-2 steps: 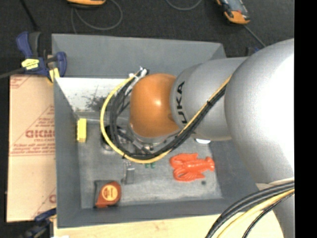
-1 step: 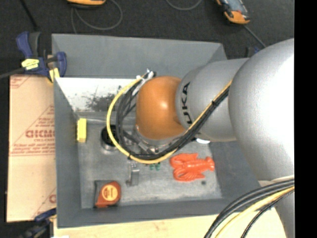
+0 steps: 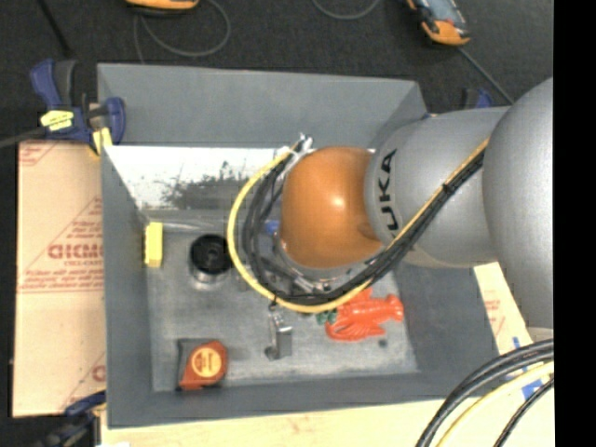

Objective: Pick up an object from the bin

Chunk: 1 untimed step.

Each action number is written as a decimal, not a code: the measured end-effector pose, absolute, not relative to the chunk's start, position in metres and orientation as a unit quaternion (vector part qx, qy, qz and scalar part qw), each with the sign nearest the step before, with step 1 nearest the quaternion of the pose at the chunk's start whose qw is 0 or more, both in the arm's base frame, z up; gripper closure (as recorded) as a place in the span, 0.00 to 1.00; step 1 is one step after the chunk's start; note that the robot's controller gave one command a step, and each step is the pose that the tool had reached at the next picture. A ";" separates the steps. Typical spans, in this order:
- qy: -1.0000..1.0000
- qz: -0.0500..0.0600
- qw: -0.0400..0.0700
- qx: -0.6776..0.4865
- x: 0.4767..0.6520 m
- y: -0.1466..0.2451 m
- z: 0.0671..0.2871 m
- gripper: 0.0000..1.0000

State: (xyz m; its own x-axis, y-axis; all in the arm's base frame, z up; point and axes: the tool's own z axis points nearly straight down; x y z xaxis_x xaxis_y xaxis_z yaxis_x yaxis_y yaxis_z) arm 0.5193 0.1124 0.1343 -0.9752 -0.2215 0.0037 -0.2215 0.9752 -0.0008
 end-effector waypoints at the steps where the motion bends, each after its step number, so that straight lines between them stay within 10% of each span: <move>1: -0.982 0.000 -0.002 0.188 0.511 0.100 0.156 0.00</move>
Offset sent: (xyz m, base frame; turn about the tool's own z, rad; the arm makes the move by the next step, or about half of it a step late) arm 0.0032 0.0510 0.0371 -0.1203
